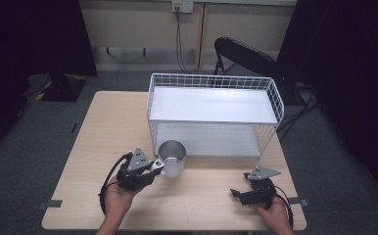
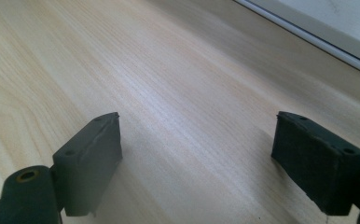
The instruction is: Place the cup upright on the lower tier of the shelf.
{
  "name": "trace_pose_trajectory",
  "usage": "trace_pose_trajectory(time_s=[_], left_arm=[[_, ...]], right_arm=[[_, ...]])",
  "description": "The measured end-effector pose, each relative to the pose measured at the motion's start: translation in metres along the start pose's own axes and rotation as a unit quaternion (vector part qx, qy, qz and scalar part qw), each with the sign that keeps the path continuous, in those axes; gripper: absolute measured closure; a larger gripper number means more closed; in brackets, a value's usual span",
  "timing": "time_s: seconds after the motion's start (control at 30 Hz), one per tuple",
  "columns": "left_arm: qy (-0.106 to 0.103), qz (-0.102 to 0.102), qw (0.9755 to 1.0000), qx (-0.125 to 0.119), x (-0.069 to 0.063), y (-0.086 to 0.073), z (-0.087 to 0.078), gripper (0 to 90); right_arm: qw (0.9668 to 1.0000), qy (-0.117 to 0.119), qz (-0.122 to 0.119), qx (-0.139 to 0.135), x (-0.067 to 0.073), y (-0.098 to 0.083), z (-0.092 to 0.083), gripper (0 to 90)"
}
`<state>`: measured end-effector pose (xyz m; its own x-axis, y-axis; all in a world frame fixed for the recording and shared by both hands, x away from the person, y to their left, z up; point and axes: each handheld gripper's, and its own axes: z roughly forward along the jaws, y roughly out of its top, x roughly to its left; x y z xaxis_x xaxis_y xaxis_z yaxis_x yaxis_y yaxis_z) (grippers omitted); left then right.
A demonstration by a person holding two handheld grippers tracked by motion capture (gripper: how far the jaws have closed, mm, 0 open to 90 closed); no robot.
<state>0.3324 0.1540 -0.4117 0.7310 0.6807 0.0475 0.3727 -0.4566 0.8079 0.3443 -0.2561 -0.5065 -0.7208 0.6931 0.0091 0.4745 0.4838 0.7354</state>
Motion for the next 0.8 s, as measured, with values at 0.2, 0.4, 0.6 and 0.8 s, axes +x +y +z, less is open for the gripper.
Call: trace_pose_trajectory(time_s=[0.2, 0.4, 0.6, 0.8], left_arm=[[0.001, -0.003, 1.0000, -0.003, -0.001, 0.007, 0.006, 72.0], [0.004, -0.006, 0.9999, -0.008, -0.002, 0.013, 0.012, 71.9], [0.009, -0.009, 0.9999, -0.009, -0.002, 0.016, 0.017, 72.0], [0.013, -0.010, 0.9998, -0.010, -0.002, 0.020, 0.025, 72.0]], right_arm=[[1.0000, 0.000, 0.000, 0.000, 0.000, 0.000, 0.000, 14.8], [1.0000, 0.000, 0.000, 0.000, 0.000, 0.000, 0.000, 14.8], [1.0000, 0.000, 0.000, 0.000, 0.000, 0.000, 0.000, 14.9], [1.0000, 0.000, 0.000, 0.000, 0.000, 0.000, 0.000, 14.8]])
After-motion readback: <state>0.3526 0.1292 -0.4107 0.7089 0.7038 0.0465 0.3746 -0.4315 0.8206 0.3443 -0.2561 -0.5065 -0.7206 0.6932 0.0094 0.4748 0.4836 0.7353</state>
